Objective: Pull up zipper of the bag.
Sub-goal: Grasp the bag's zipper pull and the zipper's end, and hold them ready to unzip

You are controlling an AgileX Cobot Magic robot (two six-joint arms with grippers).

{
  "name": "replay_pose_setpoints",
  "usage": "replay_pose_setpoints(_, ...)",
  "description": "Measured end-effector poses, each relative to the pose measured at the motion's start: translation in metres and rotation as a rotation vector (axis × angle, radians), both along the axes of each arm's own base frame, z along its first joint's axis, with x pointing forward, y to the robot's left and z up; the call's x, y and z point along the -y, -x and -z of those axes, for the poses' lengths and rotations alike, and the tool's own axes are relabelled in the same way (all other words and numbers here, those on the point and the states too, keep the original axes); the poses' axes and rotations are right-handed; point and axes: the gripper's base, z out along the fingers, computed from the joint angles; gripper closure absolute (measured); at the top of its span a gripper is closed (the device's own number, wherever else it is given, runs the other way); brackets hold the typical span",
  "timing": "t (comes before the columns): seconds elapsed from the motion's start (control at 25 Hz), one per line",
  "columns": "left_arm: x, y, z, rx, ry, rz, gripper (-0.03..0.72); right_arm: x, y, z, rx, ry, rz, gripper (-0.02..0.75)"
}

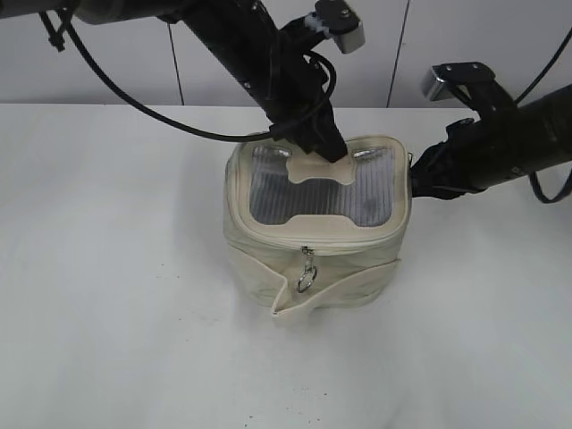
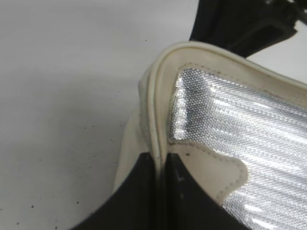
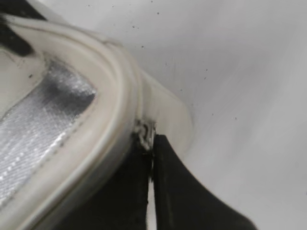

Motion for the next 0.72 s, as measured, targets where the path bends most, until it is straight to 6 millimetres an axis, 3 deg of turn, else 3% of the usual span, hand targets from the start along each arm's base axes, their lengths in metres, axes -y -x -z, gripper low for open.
replay_pose_setpoints(0.44, 0.002, 0.0, 0.0, -0.031, 0.014, -0.065, 0.646, 0.003, 0.02, -0.025, -0.117, 0.011, 0.024, 0.732)
replay_pose_setpoints(0.72, 0.004, 0.0, 0.001, -0.036, 0.015, -0.086, 0.646, 0.004, 0.037, -0.018, -0.184, -0.001, 0.022, 0.732)
